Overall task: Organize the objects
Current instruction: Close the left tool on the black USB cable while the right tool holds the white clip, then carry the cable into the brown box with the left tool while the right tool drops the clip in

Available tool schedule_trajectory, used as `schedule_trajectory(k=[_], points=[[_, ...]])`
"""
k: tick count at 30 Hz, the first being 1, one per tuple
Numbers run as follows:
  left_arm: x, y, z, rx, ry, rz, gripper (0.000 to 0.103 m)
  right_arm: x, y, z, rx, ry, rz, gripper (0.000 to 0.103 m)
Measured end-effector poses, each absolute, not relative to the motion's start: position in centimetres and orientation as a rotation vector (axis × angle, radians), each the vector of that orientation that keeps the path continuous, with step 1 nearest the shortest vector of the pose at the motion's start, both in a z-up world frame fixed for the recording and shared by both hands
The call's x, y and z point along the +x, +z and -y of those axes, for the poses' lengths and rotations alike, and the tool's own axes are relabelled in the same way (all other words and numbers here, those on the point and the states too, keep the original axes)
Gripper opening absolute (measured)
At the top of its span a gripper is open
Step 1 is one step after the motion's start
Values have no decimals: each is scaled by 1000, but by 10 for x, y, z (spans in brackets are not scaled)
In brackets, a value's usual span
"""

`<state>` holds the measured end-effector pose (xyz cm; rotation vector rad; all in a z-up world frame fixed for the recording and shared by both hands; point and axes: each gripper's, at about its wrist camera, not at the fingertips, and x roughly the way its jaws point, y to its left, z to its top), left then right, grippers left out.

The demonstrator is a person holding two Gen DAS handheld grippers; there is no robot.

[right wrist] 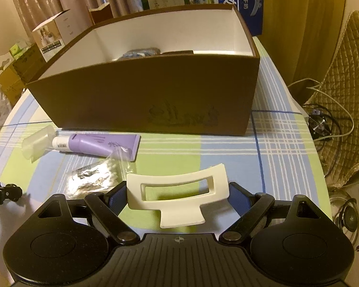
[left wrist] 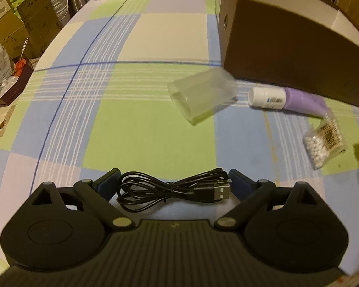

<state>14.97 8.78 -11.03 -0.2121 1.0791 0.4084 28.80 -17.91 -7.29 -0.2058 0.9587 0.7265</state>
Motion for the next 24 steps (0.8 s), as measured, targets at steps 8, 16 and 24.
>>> schedule_trajectory(k=[8, 16, 24], points=[[159, -77, -76, -189, 366, -1025, 93, 285, -57, 177, -195, 759, -922, 84], [181, -38, -59, -144, 291, -948, 94, 286, -32, 176, -179, 798, -868, 84], [223, -5, -41, -94, 206, -865, 94, 299, -2, 170, -163, 835, -800, 84]])
